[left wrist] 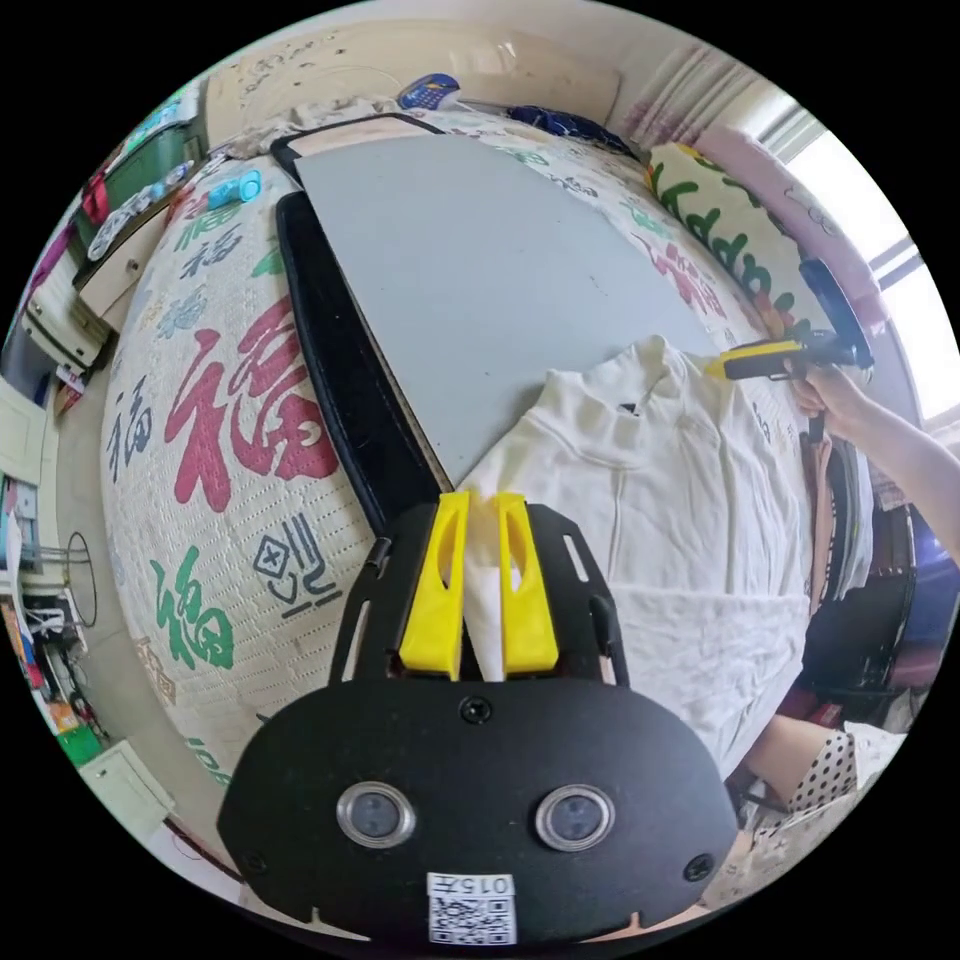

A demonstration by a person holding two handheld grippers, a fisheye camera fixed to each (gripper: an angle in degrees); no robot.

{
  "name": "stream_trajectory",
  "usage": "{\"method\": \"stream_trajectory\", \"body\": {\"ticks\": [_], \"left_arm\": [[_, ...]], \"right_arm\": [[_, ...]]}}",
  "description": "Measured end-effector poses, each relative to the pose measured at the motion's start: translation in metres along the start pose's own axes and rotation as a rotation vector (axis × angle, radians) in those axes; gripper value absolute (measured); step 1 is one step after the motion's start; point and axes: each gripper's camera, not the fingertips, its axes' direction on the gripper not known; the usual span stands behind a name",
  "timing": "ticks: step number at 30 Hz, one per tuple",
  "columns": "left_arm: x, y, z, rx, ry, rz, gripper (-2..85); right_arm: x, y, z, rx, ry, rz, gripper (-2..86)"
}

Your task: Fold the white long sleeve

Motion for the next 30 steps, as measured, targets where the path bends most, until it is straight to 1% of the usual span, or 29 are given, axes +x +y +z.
{"method": "stream_trajectory", "body": {"ticks": [2, 6, 9, 13, 15, 17, 18, 20, 21, 23, 24, 26, 27, 28, 29, 30], "left_arm": [[0.007, 0.001, -0.003, -0.037, -0.007, 0.065, 0.7], [0.004, 0.001, -0.025, -0.002, -0.037, 0.046, -0.4], [-0.005, -0.005, -0.054, 0.067, -0.036, 0.010, -0.5], [-0.015, -0.016, -0.103, 0.192, -0.010, -0.021, -0.4], [-0.015, -0.013, -0.125, 0.254, 0.013, -0.007, -0.4], [-0.006, 0.008, -0.150, 0.306, 0.073, 0.054, -0.3], [-0.003, 0.016, -0.156, 0.314, 0.091, 0.075, -0.3], [0.012, 0.065, -0.177, 0.344, 0.196, 0.148, -0.2], [0.017, 0.080, -0.182, 0.344, 0.219, 0.171, -0.2], [0.040, 0.143, -0.190, 0.289, 0.289, 0.240, -0.2], [0.046, 0.159, -0.189, 0.268, 0.315, 0.252, -0.2], [0.073, 0.222, -0.173, 0.142, 0.410, 0.266, -0.2], [0.080, 0.236, -0.165, 0.107, 0.434, 0.263, -0.1], [0.096, 0.262, -0.147, 0.027, 0.460, 0.281, -0.1], [0.112, 0.285, -0.124, -0.059, 0.443, 0.298, -0.1], [0.120, 0.295, -0.112, -0.098, 0.430, 0.308, -0.1]], "right_arm": [[0.004, 0.015, -0.015, 0.019, 0.023, 0.015, 0.9], [0.007, 0.032, -0.051, 0.061, 0.050, 0.006, 0.0], [0.009, 0.044, -0.087, 0.083, 0.057, 0.008, -0.2], [0.019, 0.069, -0.157, 0.217, -0.001, 0.025, -0.3], [0.018, 0.095, -0.186, 0.267, -0.038, -0.002, -0.2], [0.010, 0.150, -0.214, 0.285, -0.098, -0.074, -0.2], [0.007, 0.167, -0.220, 0.280, -0.115, -0.092, -0.2], [-0.007, 0.247, -0.229, 0.226, -0.180, -0.162, -0.2], [-0.011, 0.269, -0.229, 0.205, -0.187, -0.184, -0.2], [-0.033, 0.363, -0.212, 0.098, -0.201, -0.276, -0.1], [-0.038, 0.387, -0.204, 0.063, -0.202, -0.290, -0.1], [-0.052, 0.472, -0.161, -0.056, -0.227, -0.297, -0.1], [-0.054, 0.491, -0.146, -0.086, -0.231, -0.290, 0.0], [-0.058, 0.525, -0.114, -0.142, -0.227, -0.275, 0.0], [-0.062, 0.555, -0.080, -0.200, -0.201, -0.272, 0.1], [-0.064, 0.568, -0.061, -0.229, -0.179, -0.269, 0.2]]}}
